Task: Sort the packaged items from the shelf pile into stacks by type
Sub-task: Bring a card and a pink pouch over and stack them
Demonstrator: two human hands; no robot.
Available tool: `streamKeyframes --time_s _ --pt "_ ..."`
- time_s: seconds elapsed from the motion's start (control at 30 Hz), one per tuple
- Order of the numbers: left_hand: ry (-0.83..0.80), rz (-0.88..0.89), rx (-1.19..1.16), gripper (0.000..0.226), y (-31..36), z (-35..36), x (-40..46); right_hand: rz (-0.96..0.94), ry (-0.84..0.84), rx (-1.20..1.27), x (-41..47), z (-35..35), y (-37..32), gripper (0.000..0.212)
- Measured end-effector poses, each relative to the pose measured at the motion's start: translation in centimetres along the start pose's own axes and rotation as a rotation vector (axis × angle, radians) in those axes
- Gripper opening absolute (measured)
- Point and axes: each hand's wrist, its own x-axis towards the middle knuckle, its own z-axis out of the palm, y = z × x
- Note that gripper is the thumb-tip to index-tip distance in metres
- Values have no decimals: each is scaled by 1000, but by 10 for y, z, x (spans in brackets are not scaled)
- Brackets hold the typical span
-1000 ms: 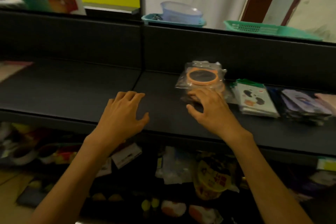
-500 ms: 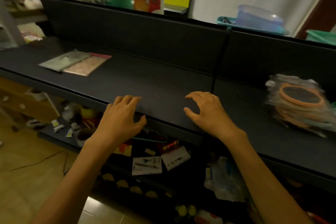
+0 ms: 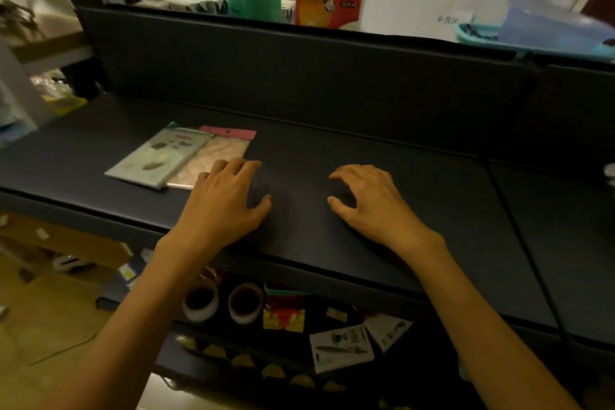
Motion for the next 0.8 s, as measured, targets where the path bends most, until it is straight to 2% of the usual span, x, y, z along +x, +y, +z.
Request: streamKeyframes --time_s 0.27,0.57,0.8 --pt "-35 13 -18 69 -87 -5 40 106 29 -44 51 19 -43 46" --pt "-68 126 -41 73 -198 -15 67 241 66 -67 104 59 -123 45" --pt "-131 225 -70 88 -239 -2 71 349 60 -44 124 83 -173 43"
